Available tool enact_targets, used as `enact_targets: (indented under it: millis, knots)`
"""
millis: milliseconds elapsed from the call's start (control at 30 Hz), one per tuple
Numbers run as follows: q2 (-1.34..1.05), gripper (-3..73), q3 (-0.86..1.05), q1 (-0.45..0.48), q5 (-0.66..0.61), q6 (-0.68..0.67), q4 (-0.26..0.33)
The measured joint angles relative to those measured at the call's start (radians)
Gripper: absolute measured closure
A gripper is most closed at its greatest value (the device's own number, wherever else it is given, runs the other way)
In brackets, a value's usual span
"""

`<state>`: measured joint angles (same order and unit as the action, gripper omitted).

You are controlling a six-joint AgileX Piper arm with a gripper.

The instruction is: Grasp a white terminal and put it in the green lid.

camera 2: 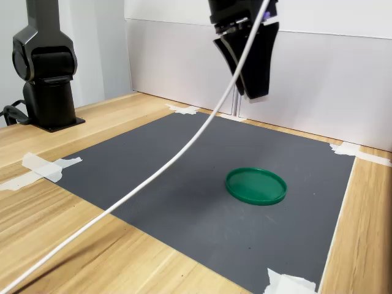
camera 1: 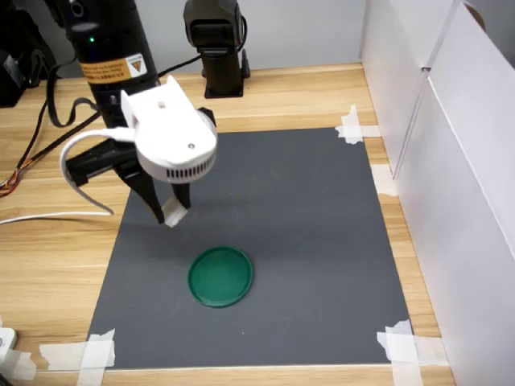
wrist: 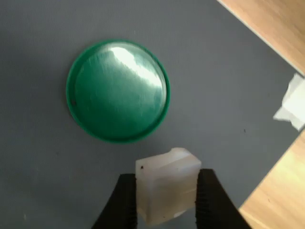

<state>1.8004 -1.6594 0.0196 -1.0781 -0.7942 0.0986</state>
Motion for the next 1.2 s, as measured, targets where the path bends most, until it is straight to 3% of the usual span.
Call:
enact_targets:
  millis: [967,1200]
  knots:
    - [0.167,41.0,-0.053,-0.028,-0.042,-0.044,0.007]
    - [0.180,38.0,-0.054,-0.028,-0.038,-0.049,0.012]
